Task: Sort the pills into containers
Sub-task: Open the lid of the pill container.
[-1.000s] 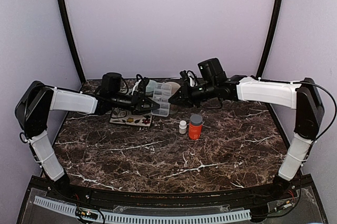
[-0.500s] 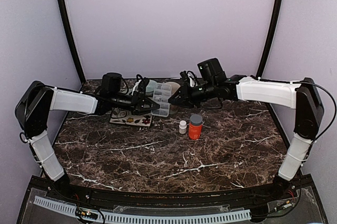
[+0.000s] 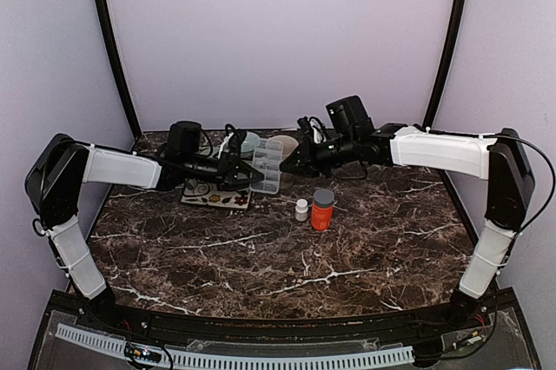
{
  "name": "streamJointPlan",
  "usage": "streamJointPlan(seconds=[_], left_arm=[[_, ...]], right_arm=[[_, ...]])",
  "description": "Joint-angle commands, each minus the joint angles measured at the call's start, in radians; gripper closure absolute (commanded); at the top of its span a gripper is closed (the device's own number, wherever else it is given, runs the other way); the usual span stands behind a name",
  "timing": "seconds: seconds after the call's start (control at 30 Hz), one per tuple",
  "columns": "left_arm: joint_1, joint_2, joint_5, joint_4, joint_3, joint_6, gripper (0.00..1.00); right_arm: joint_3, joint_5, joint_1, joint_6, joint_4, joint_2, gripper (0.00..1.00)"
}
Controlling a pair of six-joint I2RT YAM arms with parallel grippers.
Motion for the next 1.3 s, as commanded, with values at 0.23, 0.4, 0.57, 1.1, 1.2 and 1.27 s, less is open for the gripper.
streamJointPlan(seconds=[0.23, 0.4, 0.57, 1.1, 1.2, 1.27], left_arm=[[-0.012, -0.033, 0.012, 0.013, -0.027, 0.022, 0.94], [-0.012, -0.042, -0.001, 0.012, -0.044, 0.026, 0.72], [-0.012, -0.057, -0.025, 0.019, -0.073, 0.034, 0.56], [0.022, -0.161, -0.131, 0.141, -0.351, 0.008, 0.36], [0.029, -0.184, -0.160, 0.129, -0.386, 0.021, 0.35], [0.033, -0.202, -0.185, 0.111, -0.410, 0.030, 0.35]], right_arm=[[0.037, 0.023, 0.004, -0.009, -0.001, 0.023, 1.00], [0.052, 0.025, 0.004, -0.013, -0.016, 0.029, 1.00], [0.071, 0.025, 0.009, -0.023, -0.049, 0.038, 1.00], [0.170, 0.066, 0.080, -0.046, -0.189, 0.128, 1.00], [0.179, 0.079, 0.090, -0.051, -0.221, 0.136, 1.00], [0.185, 0.087, 0.098, -0.053, -0.242, 0.141, 1.00]])
